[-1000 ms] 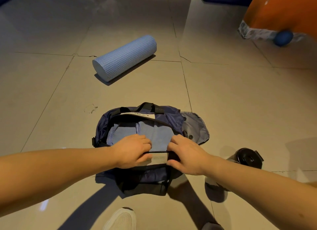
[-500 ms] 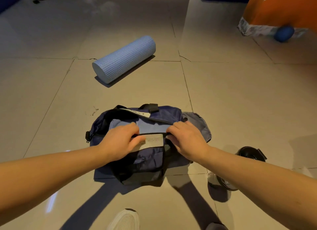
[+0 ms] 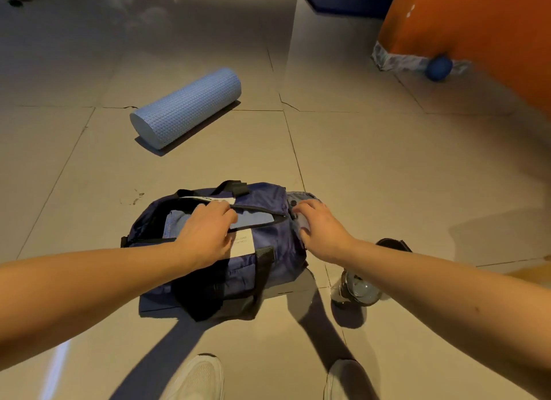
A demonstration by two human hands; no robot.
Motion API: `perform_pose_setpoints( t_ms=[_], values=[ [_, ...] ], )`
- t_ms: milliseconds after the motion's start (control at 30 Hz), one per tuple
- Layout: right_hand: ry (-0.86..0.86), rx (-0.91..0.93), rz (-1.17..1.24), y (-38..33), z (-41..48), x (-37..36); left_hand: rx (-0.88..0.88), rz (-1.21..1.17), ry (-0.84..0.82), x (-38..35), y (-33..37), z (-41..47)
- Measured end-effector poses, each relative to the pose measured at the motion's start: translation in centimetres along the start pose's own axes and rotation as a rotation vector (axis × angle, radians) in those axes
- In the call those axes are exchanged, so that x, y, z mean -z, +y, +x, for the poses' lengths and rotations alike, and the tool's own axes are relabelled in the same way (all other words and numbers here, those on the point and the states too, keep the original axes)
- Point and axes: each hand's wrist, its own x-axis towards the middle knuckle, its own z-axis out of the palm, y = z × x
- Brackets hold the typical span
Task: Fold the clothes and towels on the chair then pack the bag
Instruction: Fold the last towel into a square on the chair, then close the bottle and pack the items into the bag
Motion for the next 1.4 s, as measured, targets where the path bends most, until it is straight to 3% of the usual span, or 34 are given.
perform_pose_setpoints(
  t_ms=[167,267,400,500,667,767,900,1067,1233,1400],
  values=[
    [-0.017,-0.133,-0.078,1.7,-3.4,4.9,-0.356,0.029,-0.103,6.9,5.9,0.8],
    [-0.022,-0.226,-0.112,3.5,-6.7,7.3,-0.431,0.103,-0.278,10.1,10.7,2.2],
    [-0.076,-0.363,-0.136,6.3,-11.5,8.4,-0.294,0.048,-0.427,9.7,17.0,3.0],
    [-0.083,-0.404,-0.066,8.8,-14.2,7.1,-0.095,-0.128,-0.488,5.2,20.3,3.1],
    [-0.075,-0.11,-0.169,12.3,-15.0,4.0,0.192,-0.405,-0.555,-4.8,22.1,2.6],
    [-0.074,0.017,-0.208,13.4,-13.7,2.7,0.275,-0.619,-0.502,-8.5,23.1,2.1],
    [-0.115,0.081,-0.228,14.9,-11.9,0.3,0.303,-0.886,-0.398,-11.8,25.1,2.3],
    [-0.034,-0.004,-0.176,15.1,-11.6,-1.5,0.215,-1.195,-0.278,-14.2,26.9,3.3],
    [0.005,-0.089,-0.189,13.7,-11.7,-0.8,0.196,-1.163,-0.314,-12.7,27.3,2.7],
    [-0.006,-0.179,-0.163,10.7,-12.3,4.3,0.019,-0.973,-0.367,-6.8,24.7,1.8]
  ],
)
